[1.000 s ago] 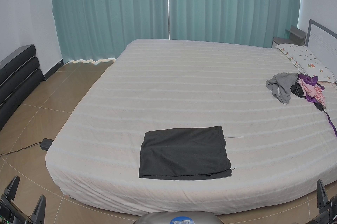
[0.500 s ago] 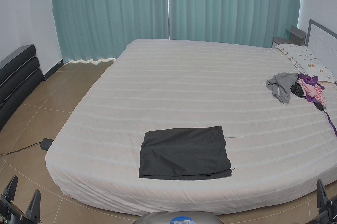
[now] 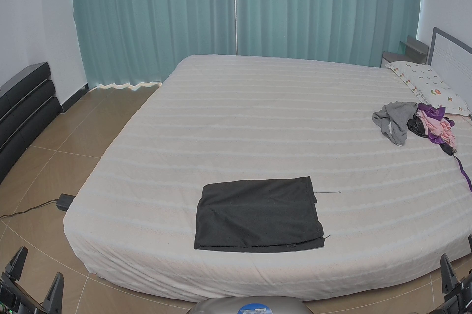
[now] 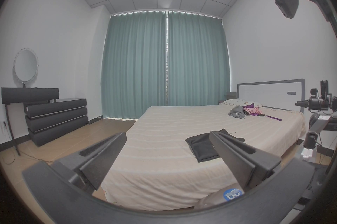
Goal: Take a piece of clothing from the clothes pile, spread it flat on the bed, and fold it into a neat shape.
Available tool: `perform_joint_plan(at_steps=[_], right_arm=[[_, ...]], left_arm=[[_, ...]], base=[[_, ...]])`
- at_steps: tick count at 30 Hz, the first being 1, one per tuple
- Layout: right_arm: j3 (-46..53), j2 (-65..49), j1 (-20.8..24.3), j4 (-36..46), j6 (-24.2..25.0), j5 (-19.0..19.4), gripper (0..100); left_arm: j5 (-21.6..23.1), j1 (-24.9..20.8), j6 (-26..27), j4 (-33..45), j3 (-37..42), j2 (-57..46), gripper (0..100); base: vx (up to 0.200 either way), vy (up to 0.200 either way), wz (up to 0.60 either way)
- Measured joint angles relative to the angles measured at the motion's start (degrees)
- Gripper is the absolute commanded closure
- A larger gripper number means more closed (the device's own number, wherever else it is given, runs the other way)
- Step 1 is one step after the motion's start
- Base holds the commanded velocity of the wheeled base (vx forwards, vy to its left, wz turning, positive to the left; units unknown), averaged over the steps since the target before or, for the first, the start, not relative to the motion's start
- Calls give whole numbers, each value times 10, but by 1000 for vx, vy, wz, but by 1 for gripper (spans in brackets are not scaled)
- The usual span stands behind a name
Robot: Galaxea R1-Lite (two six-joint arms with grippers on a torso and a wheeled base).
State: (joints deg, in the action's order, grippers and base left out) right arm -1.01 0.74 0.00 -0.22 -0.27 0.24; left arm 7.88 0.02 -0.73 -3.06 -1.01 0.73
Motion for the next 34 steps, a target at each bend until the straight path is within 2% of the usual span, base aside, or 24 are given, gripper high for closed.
perform_joint_plan(at_steps=[3, 7, 10, 13, 18, 21, 23, 29, 34], right_arm=[[0, 0, 0, 0, -1, 1, 0], [0, 0, 0, 0, -2, 2, 0], [0, 0, 0, 0, -3, 2, 0], [0, 1, 0, 0, -3, 3, 0], [0, 1, 0, -1, -4, 3, 0], [0, 1, 0, -1, -4, 3, 0], [0, 1, 0, -1, -4, 4, 0], [0, 1, 1, -1, -4, 4, 0], [0, 1, 1, -1, -4, 4, 0]], left_arm=[[-24, 0, -7, 0, 0, 0, 0], [-98, 0, 0, -1, 0, 0, 0], [-118, 0, 2, -2, 0, 0, 0], [-96, 0, -8, -2, 0, 0, 0], [11, 0, -13, -1, 0, 1, 0], [34, 0, -5, -1, 0, 1, 0], [24, 0, 0, 5, 0, 1, 0], [-66, 0, 10, 26, 0, 1, 0], [-63, 0, 14, 34, 0, 1, 0]], base=[[0, 0, 0], [0, 0, 0], [0, 0, 0], [0, 0, 0], [0, 0, 0], [0, 0, 0], [0, 0, 0], [0, 0, 0], [0, 0, 0]])
